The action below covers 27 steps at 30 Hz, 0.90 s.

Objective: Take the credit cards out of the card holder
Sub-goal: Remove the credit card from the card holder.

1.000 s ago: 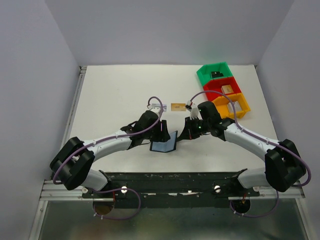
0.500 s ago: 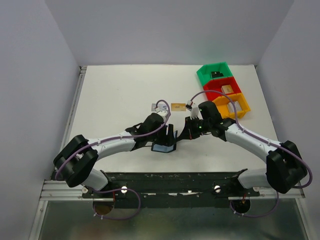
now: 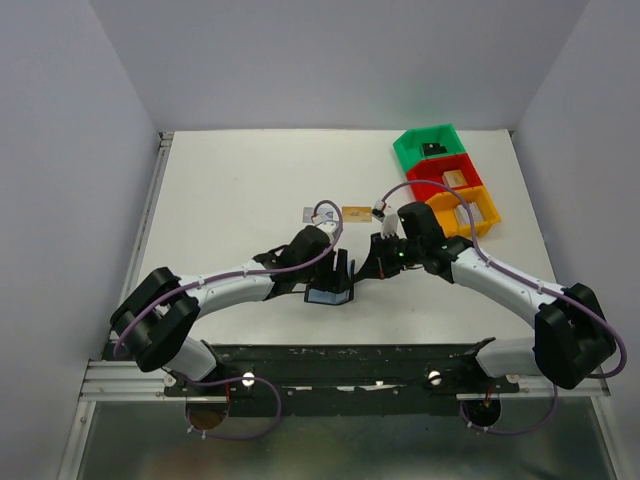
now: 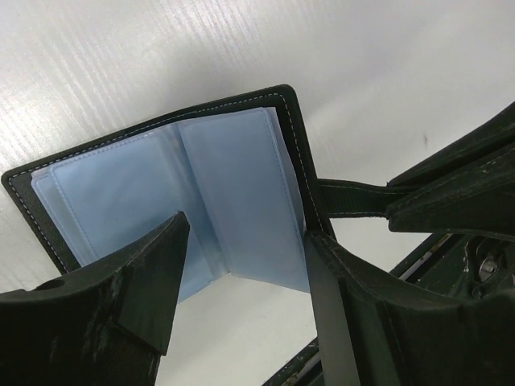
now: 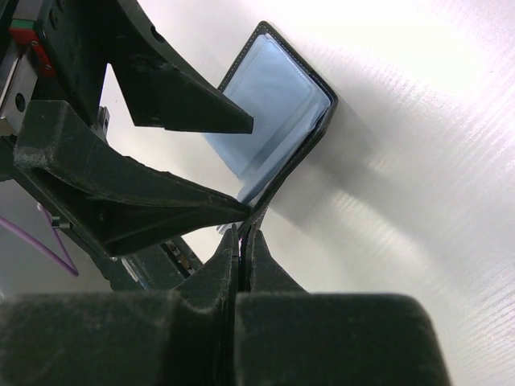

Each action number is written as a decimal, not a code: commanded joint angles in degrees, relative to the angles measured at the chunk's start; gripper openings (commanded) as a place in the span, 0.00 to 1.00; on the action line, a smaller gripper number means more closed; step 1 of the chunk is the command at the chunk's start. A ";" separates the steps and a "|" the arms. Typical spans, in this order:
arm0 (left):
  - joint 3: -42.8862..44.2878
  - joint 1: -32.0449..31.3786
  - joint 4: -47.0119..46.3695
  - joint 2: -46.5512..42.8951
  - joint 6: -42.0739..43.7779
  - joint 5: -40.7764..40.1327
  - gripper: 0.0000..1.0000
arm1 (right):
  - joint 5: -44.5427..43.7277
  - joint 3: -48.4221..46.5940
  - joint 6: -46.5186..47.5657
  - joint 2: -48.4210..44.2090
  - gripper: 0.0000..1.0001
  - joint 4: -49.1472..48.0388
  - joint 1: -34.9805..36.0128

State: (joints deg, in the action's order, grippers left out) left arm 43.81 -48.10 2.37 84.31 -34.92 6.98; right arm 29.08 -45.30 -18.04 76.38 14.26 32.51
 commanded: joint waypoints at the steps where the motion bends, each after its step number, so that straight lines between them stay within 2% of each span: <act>1: 0.57 -0.24 1.14 -0.82 0.55 -2.59 0.70 | 0.80 -0.58 0.55 -0.88 0.00 0.06 -0.08; 14: -1.18 -0.24 2.81 -4.42 -0.59 -9.44 0.70 | 0.54 -0.58 0.73 -0.71 0.00 0.33 -0.08; 27: -0.92 -0.24 3.69 -2.75 -0.42 -9.97 0.71 | 0.28 -0.93 0.90 -0.62 0.00 0.77 -0.17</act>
State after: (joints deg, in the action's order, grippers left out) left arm 43.24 -48.12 4.99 81.12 -35.35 -1.39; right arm 29.06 -45.30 -17.93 76.38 14.28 32.51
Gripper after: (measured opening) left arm 0.706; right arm 0.024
